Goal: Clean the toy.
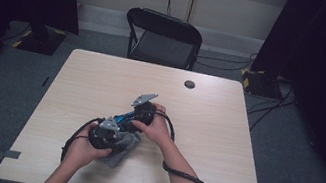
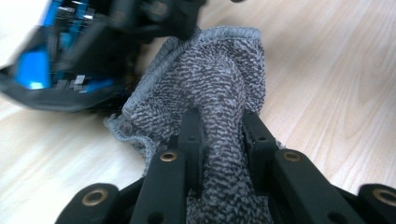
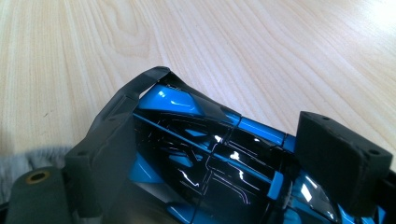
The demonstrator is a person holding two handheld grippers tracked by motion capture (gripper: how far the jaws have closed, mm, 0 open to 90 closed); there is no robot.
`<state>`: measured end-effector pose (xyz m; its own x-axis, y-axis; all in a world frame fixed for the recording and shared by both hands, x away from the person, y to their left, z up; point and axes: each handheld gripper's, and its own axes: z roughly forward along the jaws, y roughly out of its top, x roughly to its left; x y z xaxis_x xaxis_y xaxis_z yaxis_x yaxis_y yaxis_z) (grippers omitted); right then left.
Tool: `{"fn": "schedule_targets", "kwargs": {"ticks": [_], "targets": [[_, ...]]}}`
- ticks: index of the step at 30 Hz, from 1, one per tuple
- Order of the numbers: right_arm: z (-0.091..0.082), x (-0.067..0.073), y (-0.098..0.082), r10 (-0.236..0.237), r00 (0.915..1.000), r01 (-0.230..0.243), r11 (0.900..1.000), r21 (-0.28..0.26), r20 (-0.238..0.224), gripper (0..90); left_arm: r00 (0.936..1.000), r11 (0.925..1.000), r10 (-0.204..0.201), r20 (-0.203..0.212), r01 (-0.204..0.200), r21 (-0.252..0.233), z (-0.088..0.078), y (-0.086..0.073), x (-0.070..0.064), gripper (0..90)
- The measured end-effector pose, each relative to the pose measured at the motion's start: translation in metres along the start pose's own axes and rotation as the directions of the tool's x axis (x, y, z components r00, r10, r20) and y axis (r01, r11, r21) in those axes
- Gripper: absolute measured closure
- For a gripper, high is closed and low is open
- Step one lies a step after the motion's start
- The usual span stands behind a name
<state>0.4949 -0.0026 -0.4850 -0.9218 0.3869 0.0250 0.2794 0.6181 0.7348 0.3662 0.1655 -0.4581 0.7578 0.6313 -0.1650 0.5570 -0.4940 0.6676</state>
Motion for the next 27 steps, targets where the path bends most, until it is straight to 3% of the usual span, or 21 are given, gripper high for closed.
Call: {"fn": "schedule_targets", "kwargs": {"ticks": [7,10,13,17,18,21,23,24,25,27], "targets": [[0.0,0.0,0.0,0.0,1.0,0.0,1.0,0.001,0.0,12.9,0.9993,0.9992,-0.037,-0.002,0.037,-0.013,-0.027,-0.004,0.017,73.6],[0.0,0.0,0.0,0.004,1.0,-0.004,1.0,0.0,-0.001,12.9,0.9948,0.9946,-0.088,-0.051,0.085,-0.06,-0.046,-0.009,0.032,73.2],[0.0,0.0,-0.001,0.004,1.0,-0.004,1.0,-0.006,-0.001,12.9,0.9905,0.9903,-0.114,-0.077,0.107,-0.088,-0.053,-0.013,0.04,73.1],[0.0,0.0,-0.001,0.002,1.0,-0.002,1.0,-0.009,0.0,12.9,0.9754,0.9794,-0.164,-0.148,0.143,-0.142,-0.059,-0.018,0.056,73.2],[0.0,0.0,-0.001,0.001,1.0,-0.001,1.0,-0.008,0.0,12.9,0.9676,0.9794,-0.165,-0.191,0.138,-0.148,-0.057,-0.019,0.062,73.1],[0.0,0.0,-0.001,0.003,1.0,-0.003,1.0,-0.009,0.0,12.9,0.9461,0.9778,-0.189,-0.263,0.157,-0.139,-0.047,-0.02,0.074,73.1],[0.0,0.0,-0.001,0.002,1.0,-0.002,1.0,-0.011,0.001,12.9,0.9427,0.9804,-0.182,-0.28,0.152,-0.126,-0.042,-0.02,0.078,73.2],[0.0,0.0,-0.001,0.002,1.0,-0.002,1.0,-0.011,0.001,12.9,0.9384,0.9796,-0.186,-0.291,0.155,-0.128,-0.036,-0.021,0.082,73.2],[0.0,0.0,-0.001,0.002,1.0,-0.002,1.0,-0.008,0.0,12.9,0.9301,0.9787,-0.197,-0.31,0.169,-0.117,-0.026,-0.022,0.086,73.2],[0.0,0.0,-0.001,0.001,1.0,-0.001,1.0,-0.007,0.0,12.9,0.9297,0.9787,-0.198,-0.311,0.17,-0.114,-0.022,-0.021,0.088,73.1]]}}
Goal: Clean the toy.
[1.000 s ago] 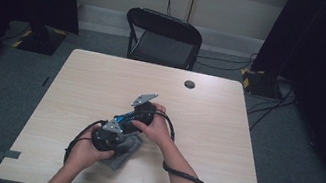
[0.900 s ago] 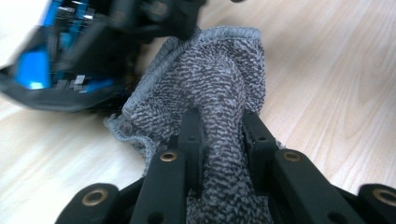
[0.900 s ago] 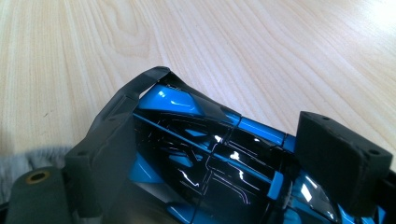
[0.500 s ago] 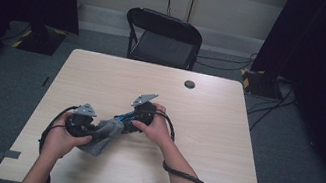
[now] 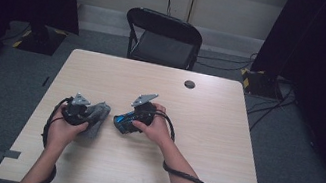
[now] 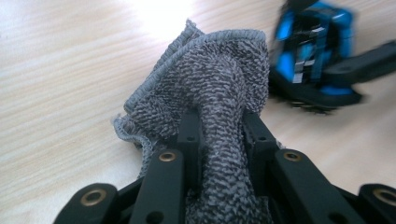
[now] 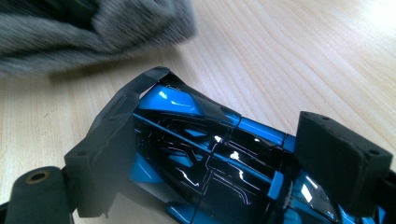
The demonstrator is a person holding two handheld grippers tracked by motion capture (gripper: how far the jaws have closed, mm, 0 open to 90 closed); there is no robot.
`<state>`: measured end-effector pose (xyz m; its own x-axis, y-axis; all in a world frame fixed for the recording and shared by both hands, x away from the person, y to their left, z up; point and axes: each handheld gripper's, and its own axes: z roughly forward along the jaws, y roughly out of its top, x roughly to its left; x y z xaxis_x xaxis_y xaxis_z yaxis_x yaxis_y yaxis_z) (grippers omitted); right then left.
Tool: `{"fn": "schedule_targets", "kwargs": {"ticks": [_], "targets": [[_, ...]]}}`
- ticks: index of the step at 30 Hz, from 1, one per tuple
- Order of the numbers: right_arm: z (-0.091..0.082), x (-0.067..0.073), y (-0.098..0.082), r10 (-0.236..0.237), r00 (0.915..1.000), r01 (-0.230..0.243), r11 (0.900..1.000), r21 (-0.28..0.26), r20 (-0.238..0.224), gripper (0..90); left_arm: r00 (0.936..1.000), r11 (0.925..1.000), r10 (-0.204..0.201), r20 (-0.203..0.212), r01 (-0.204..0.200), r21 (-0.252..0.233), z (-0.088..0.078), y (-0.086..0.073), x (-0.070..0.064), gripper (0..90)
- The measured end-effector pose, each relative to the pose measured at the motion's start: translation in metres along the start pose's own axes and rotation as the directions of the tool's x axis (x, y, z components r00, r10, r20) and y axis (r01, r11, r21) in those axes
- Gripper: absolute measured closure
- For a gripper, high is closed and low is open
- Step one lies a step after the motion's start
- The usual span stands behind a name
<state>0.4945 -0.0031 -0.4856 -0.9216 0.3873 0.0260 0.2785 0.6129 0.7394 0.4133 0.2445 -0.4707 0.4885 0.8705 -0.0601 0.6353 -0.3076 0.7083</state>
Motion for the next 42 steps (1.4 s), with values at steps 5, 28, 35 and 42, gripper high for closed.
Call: {"fn": "schedule_targets", "kwargs": {"ticks": [5,28,35,42], "targets": [[0.0,0.001,0.002,-0.004,1.0,0.004,1.0,0.015,0.004,12.9,0.9994,0.9993,0.034,0.006,-0.034,-0.014,0.015,0.004,-0.01,71.8],[0.002,0.005,0.004,0.005,0.9999,-0.006,1.0,0.017,0.013,12.9,0.9946,0.996,0.045,0.094,-0.052,0.073,0.018,0.001,-0.031,72.8],[0.002,0.005,0.003,0.005,0.9999,-0.005,1.0,0.015,0.013,12.8,0.9927,0.9943,0.056,0.107,-0.065,0.085,0.014,-0.002,-0.04,72.7],[0.002,0.005,0.003,0.005,0.9999,-0.005,1.0,0.013,0.015,12.9,0.9888,0.9908,0.072,0.131,-0.086,0.104,0.011,-0.004,-0.049,72.9]]}}
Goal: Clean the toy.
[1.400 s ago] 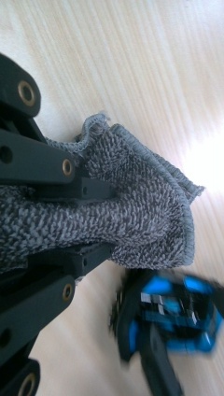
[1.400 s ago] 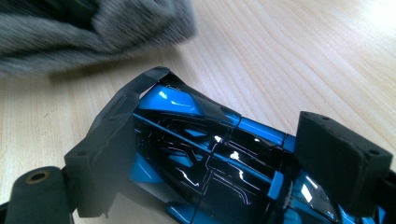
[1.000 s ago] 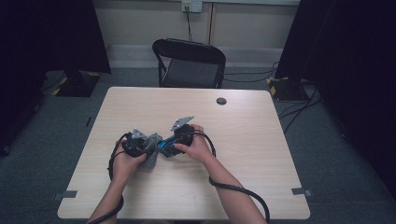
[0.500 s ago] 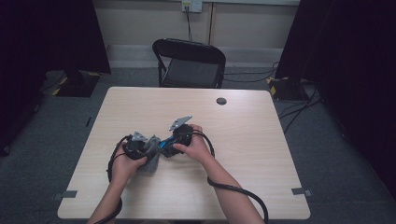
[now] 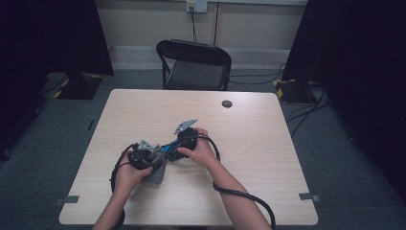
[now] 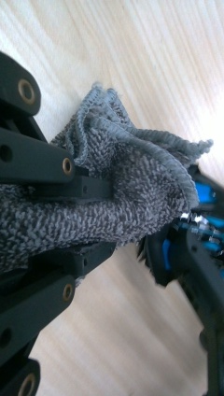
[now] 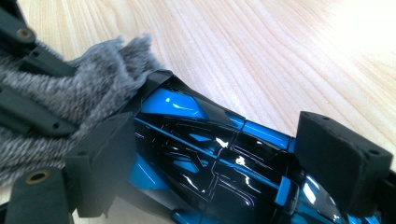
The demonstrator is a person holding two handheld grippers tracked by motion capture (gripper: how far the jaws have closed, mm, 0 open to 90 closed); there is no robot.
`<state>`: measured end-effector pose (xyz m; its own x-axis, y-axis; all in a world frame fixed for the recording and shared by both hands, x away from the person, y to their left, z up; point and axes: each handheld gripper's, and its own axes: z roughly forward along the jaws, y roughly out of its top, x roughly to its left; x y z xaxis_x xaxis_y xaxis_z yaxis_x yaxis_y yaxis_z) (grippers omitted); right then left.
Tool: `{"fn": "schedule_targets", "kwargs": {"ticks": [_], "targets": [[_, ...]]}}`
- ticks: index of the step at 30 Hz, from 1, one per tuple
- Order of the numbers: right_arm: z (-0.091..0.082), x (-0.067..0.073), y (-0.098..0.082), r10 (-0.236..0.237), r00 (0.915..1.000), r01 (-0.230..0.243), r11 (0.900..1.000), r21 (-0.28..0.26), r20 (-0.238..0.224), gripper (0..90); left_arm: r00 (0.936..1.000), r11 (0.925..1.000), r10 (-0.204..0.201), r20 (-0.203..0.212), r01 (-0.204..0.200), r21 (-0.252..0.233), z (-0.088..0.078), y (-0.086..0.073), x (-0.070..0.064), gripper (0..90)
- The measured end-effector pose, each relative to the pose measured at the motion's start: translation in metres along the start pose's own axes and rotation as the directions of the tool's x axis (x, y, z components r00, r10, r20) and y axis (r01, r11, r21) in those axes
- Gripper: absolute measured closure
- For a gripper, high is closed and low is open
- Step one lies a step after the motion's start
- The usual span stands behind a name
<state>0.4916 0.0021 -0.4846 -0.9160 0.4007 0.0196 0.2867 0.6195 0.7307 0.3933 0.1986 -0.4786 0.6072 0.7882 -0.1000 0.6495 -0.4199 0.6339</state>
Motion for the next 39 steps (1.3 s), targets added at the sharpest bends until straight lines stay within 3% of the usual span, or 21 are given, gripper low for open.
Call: {"fn": "schedule_targets", "kwargs": {"ticks": [4,10,26,31,39], "targets": [[0.0,0.0,0.0,0.002,1.0,-0.002,1.0,-0.002,0.0,12.8,0.9998,0.9997,0.019,0.011,-0.019,0.018,-0.001,0.001,-0.005,73.0],[0.0,0.0,0.0,-0.001,1.0,0.001,1.0,0.002,0.0,12.8,0.9989,0.9998,0.014,0.045,-0.014,0.016,-0.001,-0.001,-0.011,73.0],[0.0,0.0,-0.001,0.001,1.0,-0.001,1.0,-0.009,0.0,12.8,0.9958,0.9987,0.029,0.086,-0.032,0.04,0.0,0.001,-0.021,73.2],[0.0,0.0,0.0,0.001,1.0,-0.001,1.0,-0.004,-0.001,12.8,0.992,0.9971,0.054,0.115,-0.059,0.047,0.002,0.003,-0.027,73.2],[0.0,0.0,-0.001,0.001,1.0,-0.001,1.0,-0.009,-0.001,12.9,0.9886,0.9946,0.082,0.126,-0.089,0.052,0.004,0.006,-0.035,73.4]]}}
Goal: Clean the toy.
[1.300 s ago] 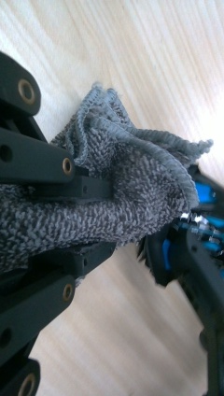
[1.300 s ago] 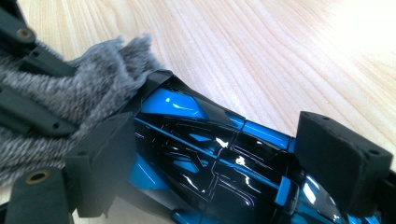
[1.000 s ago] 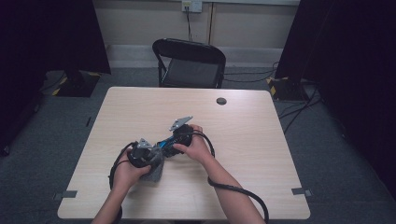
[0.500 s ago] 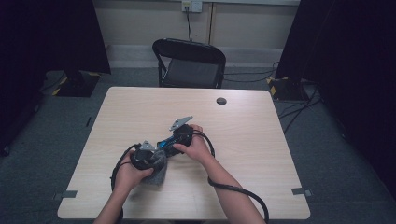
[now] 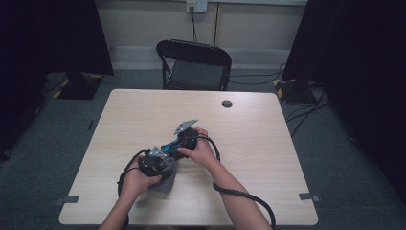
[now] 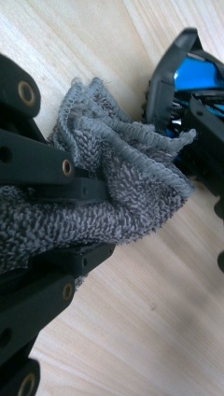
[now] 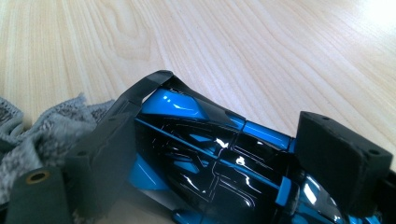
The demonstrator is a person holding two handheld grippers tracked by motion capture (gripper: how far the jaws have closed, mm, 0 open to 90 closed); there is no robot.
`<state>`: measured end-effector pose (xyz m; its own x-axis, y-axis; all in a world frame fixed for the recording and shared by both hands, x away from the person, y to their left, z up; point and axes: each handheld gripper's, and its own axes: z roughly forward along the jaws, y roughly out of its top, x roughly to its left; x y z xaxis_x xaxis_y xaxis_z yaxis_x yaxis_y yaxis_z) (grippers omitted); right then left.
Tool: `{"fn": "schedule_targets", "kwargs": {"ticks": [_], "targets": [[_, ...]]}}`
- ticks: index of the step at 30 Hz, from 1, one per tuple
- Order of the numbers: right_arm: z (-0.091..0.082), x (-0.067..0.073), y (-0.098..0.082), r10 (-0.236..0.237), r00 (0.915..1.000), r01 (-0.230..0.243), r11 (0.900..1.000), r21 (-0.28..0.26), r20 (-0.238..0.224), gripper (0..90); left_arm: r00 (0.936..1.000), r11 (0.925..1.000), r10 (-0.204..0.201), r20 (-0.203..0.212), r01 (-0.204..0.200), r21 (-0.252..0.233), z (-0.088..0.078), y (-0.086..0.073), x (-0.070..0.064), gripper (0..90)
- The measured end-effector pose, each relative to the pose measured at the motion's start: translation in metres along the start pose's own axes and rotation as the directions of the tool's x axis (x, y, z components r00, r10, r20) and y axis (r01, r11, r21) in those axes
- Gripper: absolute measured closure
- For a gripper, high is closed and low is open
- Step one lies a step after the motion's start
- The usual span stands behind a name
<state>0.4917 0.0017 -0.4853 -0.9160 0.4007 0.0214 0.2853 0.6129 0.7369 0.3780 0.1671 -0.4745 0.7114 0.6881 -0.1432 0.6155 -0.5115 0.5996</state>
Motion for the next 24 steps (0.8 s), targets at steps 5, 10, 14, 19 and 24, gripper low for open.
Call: {"fn": "schedule_targets", "kwargs": {"ticks": [5,10,14,19,24], "targets": [[0.0,0.0,0.0,0.001,1.0,-0.001,1.0,0.0,0.0,12.9,0.9999,0.9999,0.014,-0.002,-0.014,0.005,0.001,0.002,-0.004,73.4],[0.0,0.0,0.0,0.001,1.0,-0.001,1.0,0.0,0.0,12.9,0.9991,0.9992,0.038,0.018,-0.038,0.009,0.004,0.004,-0.01,73.4],[0.0,0.0,0.0,0.001,1.0,-0.001,1.0,0.001,-0.001,12.9,0.9962,0.9977,0.067,0.055,-0.067,-0.006,0.01,0.008,-0.02,73.3],[0.0,0.0,0.0,0.001,1.0,-0.001,1.0,0.005,-0.001,12.9,0.9889,0.9955,0.095,0.114,-0.094,-0.011,0.013,0.013,-0.029,73.2],[0.0,0.0,0.0,0.001,1.0,-0.001,1.0,-0.001,-0.001,12.9,0.9887,0.9957,0.093,0.117,-0.092,-0.015,0.007,0.013,-0.026,73.2]]}}
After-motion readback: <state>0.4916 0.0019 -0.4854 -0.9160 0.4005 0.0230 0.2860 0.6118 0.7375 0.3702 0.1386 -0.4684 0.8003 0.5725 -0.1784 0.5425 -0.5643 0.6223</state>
